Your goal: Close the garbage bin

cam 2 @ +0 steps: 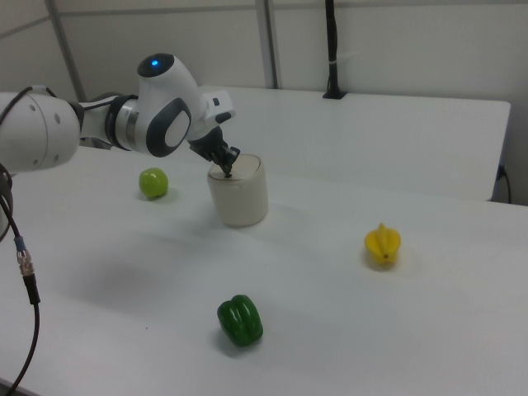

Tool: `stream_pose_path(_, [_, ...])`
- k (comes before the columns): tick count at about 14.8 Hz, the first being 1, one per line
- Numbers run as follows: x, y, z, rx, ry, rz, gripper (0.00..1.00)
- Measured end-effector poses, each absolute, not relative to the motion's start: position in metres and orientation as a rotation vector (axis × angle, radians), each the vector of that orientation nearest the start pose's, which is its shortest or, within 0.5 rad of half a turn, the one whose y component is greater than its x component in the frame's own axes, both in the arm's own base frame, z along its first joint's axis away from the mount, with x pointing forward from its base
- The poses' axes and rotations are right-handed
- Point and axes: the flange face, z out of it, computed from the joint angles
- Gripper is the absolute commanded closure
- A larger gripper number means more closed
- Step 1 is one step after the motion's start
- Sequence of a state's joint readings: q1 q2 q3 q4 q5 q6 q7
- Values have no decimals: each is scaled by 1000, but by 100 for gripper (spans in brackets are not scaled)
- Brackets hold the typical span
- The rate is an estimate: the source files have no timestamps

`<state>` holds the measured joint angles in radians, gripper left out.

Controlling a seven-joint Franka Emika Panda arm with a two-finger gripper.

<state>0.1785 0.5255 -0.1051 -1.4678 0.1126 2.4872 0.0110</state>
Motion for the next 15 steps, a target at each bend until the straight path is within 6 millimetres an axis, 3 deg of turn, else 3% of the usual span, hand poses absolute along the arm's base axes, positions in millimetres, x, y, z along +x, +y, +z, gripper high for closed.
stream_pose_path(11, [738, 69, 430, -2988, -26, -750, 100])
stream_pose_path(13, [737, 69, 433, -2987, -10, -734, 100])
stream_pose_path(15, [730, 66, 449, -2989, 49, -675, 96])
